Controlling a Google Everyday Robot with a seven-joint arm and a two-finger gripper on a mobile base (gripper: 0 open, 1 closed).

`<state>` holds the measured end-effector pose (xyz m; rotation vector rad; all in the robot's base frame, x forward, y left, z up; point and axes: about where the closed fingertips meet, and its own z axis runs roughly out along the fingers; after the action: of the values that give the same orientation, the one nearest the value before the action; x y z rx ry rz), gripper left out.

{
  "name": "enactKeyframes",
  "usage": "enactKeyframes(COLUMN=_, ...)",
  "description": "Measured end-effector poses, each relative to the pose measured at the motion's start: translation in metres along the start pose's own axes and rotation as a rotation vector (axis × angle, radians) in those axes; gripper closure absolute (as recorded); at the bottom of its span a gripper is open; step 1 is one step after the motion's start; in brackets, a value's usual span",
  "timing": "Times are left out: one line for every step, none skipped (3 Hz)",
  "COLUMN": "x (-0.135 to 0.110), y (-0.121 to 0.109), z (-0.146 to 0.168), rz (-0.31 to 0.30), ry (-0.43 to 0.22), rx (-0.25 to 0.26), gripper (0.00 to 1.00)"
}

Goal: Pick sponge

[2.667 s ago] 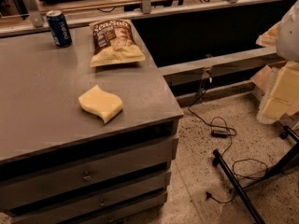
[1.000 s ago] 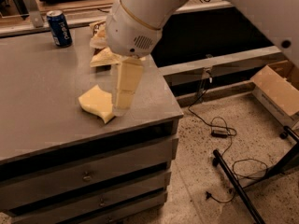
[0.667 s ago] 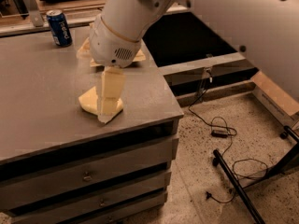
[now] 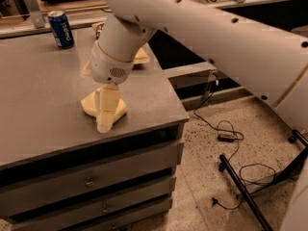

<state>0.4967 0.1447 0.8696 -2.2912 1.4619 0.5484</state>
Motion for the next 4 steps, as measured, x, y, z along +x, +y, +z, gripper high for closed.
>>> enactKeyframes(x=0.017, y=-0.009, z=0.013, rz=0.046, ry=0.014, rx=-0.013, gripper=0.03)
enactKeyframes(x=0.026, y=-0.013, z=0.020, rz=0.143, ry=0.043, rx=-0.021, gripper=0.33)
enactKeyframes(x=0.028, y=-0.010, z=0.022, rz=0.216, ry=0.067, rx=-0.021, gripper=0.56)
enactKeyframes(x=0.031, y=-0.006, z=0.024, rz=0.258, ry=0.078, rx=-0.020, gripper=0.80)
